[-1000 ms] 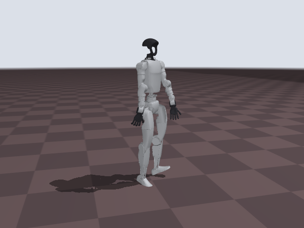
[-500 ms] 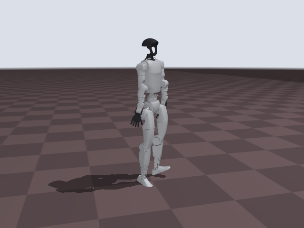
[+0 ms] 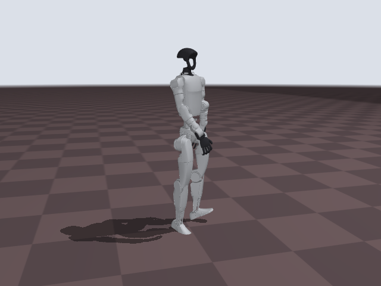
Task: In place motions
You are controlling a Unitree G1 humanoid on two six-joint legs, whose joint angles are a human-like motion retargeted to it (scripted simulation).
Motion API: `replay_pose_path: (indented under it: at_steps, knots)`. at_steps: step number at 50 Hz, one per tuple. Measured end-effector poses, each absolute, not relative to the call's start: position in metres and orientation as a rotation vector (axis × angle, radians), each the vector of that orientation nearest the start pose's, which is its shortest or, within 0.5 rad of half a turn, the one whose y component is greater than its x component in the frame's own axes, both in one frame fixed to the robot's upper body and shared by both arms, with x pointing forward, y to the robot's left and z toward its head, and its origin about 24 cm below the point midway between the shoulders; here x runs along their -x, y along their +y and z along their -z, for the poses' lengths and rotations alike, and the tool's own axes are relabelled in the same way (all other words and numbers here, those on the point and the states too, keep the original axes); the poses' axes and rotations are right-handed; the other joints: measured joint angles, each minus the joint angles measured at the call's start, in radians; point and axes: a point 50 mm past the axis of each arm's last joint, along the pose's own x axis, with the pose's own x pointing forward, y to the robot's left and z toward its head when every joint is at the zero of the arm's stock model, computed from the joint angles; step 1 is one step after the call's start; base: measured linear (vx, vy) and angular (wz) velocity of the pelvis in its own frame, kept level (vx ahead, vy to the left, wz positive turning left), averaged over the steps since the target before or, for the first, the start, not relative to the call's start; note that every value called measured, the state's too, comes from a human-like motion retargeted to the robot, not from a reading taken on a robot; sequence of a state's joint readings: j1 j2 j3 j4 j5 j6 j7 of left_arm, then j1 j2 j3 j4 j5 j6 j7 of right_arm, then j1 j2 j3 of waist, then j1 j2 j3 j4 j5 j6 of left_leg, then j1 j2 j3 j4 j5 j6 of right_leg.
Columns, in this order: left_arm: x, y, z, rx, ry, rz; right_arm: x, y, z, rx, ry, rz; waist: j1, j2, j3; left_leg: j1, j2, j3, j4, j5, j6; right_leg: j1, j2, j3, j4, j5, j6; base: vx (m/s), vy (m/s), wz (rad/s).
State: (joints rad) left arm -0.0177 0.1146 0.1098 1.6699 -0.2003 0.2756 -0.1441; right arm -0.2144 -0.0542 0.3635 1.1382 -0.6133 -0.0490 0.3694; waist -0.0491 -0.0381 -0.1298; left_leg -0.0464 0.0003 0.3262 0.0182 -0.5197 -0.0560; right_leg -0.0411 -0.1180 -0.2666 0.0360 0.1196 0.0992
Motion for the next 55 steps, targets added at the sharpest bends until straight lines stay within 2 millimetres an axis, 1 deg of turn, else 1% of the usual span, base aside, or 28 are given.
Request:
replay_pose_path:
  at_steps: [2, 4, 5, 8, 10, 12, 14, 16, 18, 20, 22, 23, 25, 27, 29, 31, 33, 35, 38, 40, 42, 45, 47, 48, 50, 51, 53, 55]
  knots:
    - [-0.027, 0.177, 0.176, 0.278, 1.730, -0.101, -0.129, -0.139, 0.161, 0.691, 1.174, -0.928, -0.001, -0.005, 0.001, -0.008, -0.003, -0.013, 0.001, 0.003, 0.004, 0.007, -0.004, -0.019, -0.003, -0.003, 0.002, 0.04, 0.01, 0.53]
    - [-0.094, 0.168, 0.170, 0.225, 1.538, 0.031, -0.069, -0.171, 0.175, 0.635, 1.489, -0.884, -0.002, -0.011, 0.003, -0.017, -0.007, -0.028, 0.004, 0.007, 0.008, 0.015, -0.007, -0.037, -0.007, -0.006, 0.003, 0.01, 0.00, 0.46]
    - [-0.126, 0.161, 0.162, 0.206, 1.437, 0.089, -0.037, -0.185, 0.176, 0.600, 1.647, -0.849, -0.001, -0.015, 0.005, -0.023, -0.009, -0.036, 0.006, 0.008, 0.009, 0.018, -0.009, -0.045, -0.008, -0.008, 0.004, -0.01, -0.02, 0.34]
    - [-0.211, 0.137, 0.128, 0.157, 1.136, 0.213, 0.048, -0.217, 0.163, 0.460, 2.058, -0.697, 0.004, -0.020, 0.014, -0.039, -0.010, -0.045, 0.013, 0.012, 0.012, 0.020, -0.015, -0.060, -0.011, -0.010, 0.008, -0.01, -0.01, 0.08]
    - [-0.254, 0.124, 0.100, 0.122, 0.954, 0.268, 0.093, -0.231, 0.149, 0.363, 2.231, -0.587, 0.003, -0.021, 0.019, -0.050, -0.010, -0.048, 0.015, 0.014, 0.014, 0.015, -0.019, -0.066, -0.010, -0.011, 0.010, 0.00, 0.00, 0.00]
    - [-0.284, 0.116, 0.074, 0.092, 0.800, 0.307, 0.127, -0.239, 0.138, 0.307, 2.309, -0.483, -0.002, -0.020, 0.022, -0.057, -0.011, -0.051, 0.016, 0.015, 0.014, 0.012, -0.022, -0.070, -0.011, -0.012, 0.012, 0.00, 0.00, 0.00]
    - [-0.302, 0.114, 0.054, 0.064, 0.677, 0.336, 0.150, -0.245, 0.129, 0.285, 2.338, -0.393, -0.010, -0.020, 0.028, -0.060, -0.013, -0.053, 0.016, 0.016, 0.014, 0.011, -0.026, -0.074, -0.011, -0.013, 0.012, -0.06, -0.05, -0.01]
    - [-0.311, 0.117, 0.042, 0.038, 0.600, 0.351, 0.166, -0.248, 0.122, 0.276, 2.349, -0.317, -0.016, -0.020, 0.037, -0.056, -0.015, -0.054, 0.016, 0.015, 0.014, 0.012, -0.028, -0.073, -0.011, -0.012, 0.012, -0.07, -0.03, -0.12]
    - [-0.311, 0.122, 0.040, 0.011, 0.575, 0.349, 0.175, -0.250, 0.118, 0.263, 2.363, -0.247, -0.016, -0.019, 0.046, -0.050, -0.016, -0.051, 0.016, 0.013, 0.014, 0.013, -0.030, -0.069, -0.009, -0.012, 0.012, -0.05, 0.01, -0.22]
    - [-0.302, 0.128, 0.050, -0.017, 0.604, 0.338, 0.180, -0.251, 0.115, 0.236, 2.385, -0.186, -0.012, -0.015, 0.051, -0.043, -0.016, -0.045, 0.015, 0.011, 0.014, 0.013, -0.029, -0.064, -0.008, -0.011, 0.011, -0.02, 0.04, -0.23]
    - [-0.282, 0.134, 0.071, -0.034, 0.697, 0.326, 0.177, -0.249, 0.116, 0.208, 2.390, -0.152, -0.005, -0.009, 0.050, -0.037, -0.014, -0.041, 0.013, 0.009, 0.014, 0.013, -0.027, -0.058, -0.007, -0.011, 0.010, 0.00, 0.02, -0.10]
    - [-0.269, 0.137, 0.084, -0.036, 0.763, 0.319, 0.172, -0.247, 0.119, 0.199, 2.382, -0.146, -0.003, -0.005, 0.049, -0.035, -0.014, -0.039, 0.012, 0.008, 0.014, 0.013, -0.026, -0.056, -0.007, -0.011, 0.010, 0.00, 0.00, 0.00]
    - [-0.233, 0.144, 0.113, -0.026, 0.928, 0.304, 0.155, -0.241, 0.128, 0.197, 2.333, -0.162, 0.000, 0.002, 0.046, -0.031, -0.012, -0.037, 0.009, 0.008, 0.014, 0.014, -0.023, -0.053, -0.006, -0.011, 0.009, 0.00, 0.00, 0.00]
    - [-0.186, 0.153, 0.141, -0.005, 1.138, 0.282, 0.127, -0.234, 0.141, 0.223, 2.243, -0.221, 0.000, 0.007, 0.042, -0.026, -0.011, -0.036, 0.006, 0.008, 0.014, 0.014, -0.019, -0.047, -0.005, -0.012, 0.007, 0.00, 0.00, 0.00]
    - [-0.129, 0.167, 0.162, 0.017, 1.391, 0.236, 0.094, -0.225, 0.154, 0.281, 2.139, -0.302, 0.005, 0.011, 0.037, -0.018, -0.011, -0.031, 0.003, 0.007, 0.013, 0.014, -0.015, -0.040, -0.004, -0.011, 0.005, 0.00, 0.00, 0.00]
    - [-0.064, 0.180, 0.171, 0.052, 1.661, 0.155, 0.054, -0.216, 0.166, 0.372, 2.010, -0.407, 0.010, 0.012, 0.033, -0.008, -0.009, -0.023, -0.001, 0.005, 0.011, 0.011, -0.011, -0.029, -0.003, -0.010, 0.002, 0.04, -0.01, -0.23]
    - [0.004, 0.187, 0.170, 0.121, 1.903, 0.051, 0.006, -0.205, 0.174, 0.476, 1.850, -0.533, 0.012, 0.014, 0.032, 0.002, -0.006, -0.008, -0.005, 0.002, 0.007, 0.003, -0.006, -0.010, 0.001, -0.006, 0.001, 0.03, -0.03, -0.42]
    - [0.065, 0.186, 0.163, 0.231, 2.072, -0.052, -0.047, -0.190, 0.175, 0.582, 1.668, -0.662, 0.015, 0.018, 0.032, 0.014, -0.001, 0.014, -0.010, 0.000, 0.003, -0.008, -0.001, 0.014, 0.005, -0.001, 0.000, 0.02, -0.02, -0.62]
    - [0.129, 0.182, 0.149, 0.371, 2.154, -0.134, -0.116, -0.157, 0.166, 0.692, 1.390, -0.801, 0.023, 0.029, 0.033, 0.031, 0.006, 0.051, -0.020, -0.004, -0.003, -0.024, 0.010, 0.049, 0.010, 0.007, -0.002, 0.01, 0.02, -0.67]
    - [0.163, 0.179, 0.137, 0.422, 2.195, -0.173, -0.154, -0.135, 0.153, 0.729, 1.209, -0.851, 0.031, 0.036, 0.036, 0.040, 0.011, 0.068, -0.024, -0.006, -0.006, -0.031, 0.016, 0.068, 0.012, 0.011, -0.002, 0.00, 0.05, -0.47]
    - [0.188, 0.177, 0.125, 0.442, 2.260, -0.211, -0.184, -0.116, 0.139, 0.735, 1.049, -0.874, 0.035, 0.038, 0.038, 0.045, 0.012, 0.072, -0.025, -0.007, -0.007, -0.030, 0.019, 0.074, 0.012, 0.012, -0.002, 0.00, 0.02, -0.11]
    - [0.212, 0.173, 0.112, 0.455, 2.338, -0.263, -0.214, -0.095, 0.118, 0.705, 0.874, -0.893, 0.035, 0.034, 0.045, 0.046, 0.012, 0.061, -0.021, -0.006, -0.010, -0.022, 0.018, 0.068, 0.013, 0.008, -0.003, -0.01, -0.02, 0.22]
    - [0.215, 0.174, 0.109, 0.462, 2.353, -0.296, -0.224, -0.089, 0.109, 0.684, 0.813, -0.895, 0.031, 0.028, 0.046, 0.041, 0.011, 0.048, -0.016, -0.004, -0.011, -0.015, 0.015, 0.059, 0.013, 0.004, -0.003, 0.00, -0.03, 0.47]
    - [0.213, 0.174, 0.110, 0.464, 2.348, -0.307, -0.226, -0.088, 0.107, 0.677, 0.792, -0.893, 0.029, 0.026, 0.045, 0.038, 0.010, 0.043, -0.015, -0.003, -0.011, -0.012, 0.013, 0.054, 0.013, 0.001, -0.004, 0.02, -0.03, 0.45]
    - [0.202, 0.175, 0.117, 0.466, 2.311, -0.312, -0.225, -0.089, 0.106, 0.666, 0.773, -0.884, 0.029, 0.021, 0.041, 0.033, 0.008, 0.034, -0.012, -0.001, -0.011, -0.008, 0.009, 0.043, 0.012, -0.002, -0.004, 0.04, -0.01, 0.37]
    - [0.191, 0.176, 0.123, 0.461, 2.277, -0.305, -0.221, -0.092, 0.109, 0.665, 0.782, -0.879, 0.031, 0.020, 0.038, 0.031, 0.007, 0.031, -0.011, -0.001, -0.011, -0.007, 0.008, 0.038, 0.011, -0.003, -0.004, 0.05, 0.01, 0.28]
    - [0.166, 0.178, 0.136, 0.434, 2.200, -0.288, -0.208, -0.101, 0.119, 0.670, 0.828, -0.869, 0.035, 0.017, 0.032, 0.027, 0.004, 0.026, -0.010, 0.000, -0.010, -0.004, 0.005, 0.030, 0.010, -0.004, -0.003, 0.05, 0.02, 0.21]
    - [0.133, 0.181, 0.150, 0.375, 2.116, -0.266, -0.188, -0.114, 0.133, 0.679, 0.920, -0.865, 0.039, 0.014, 0.029, 0.026, 0.001, 0.022, -0.009, 0.000, -0.009, 0.000, 0.001, 0.021, 0.008, -0.005, -0.003, 0.02, 0.01, 0.09]
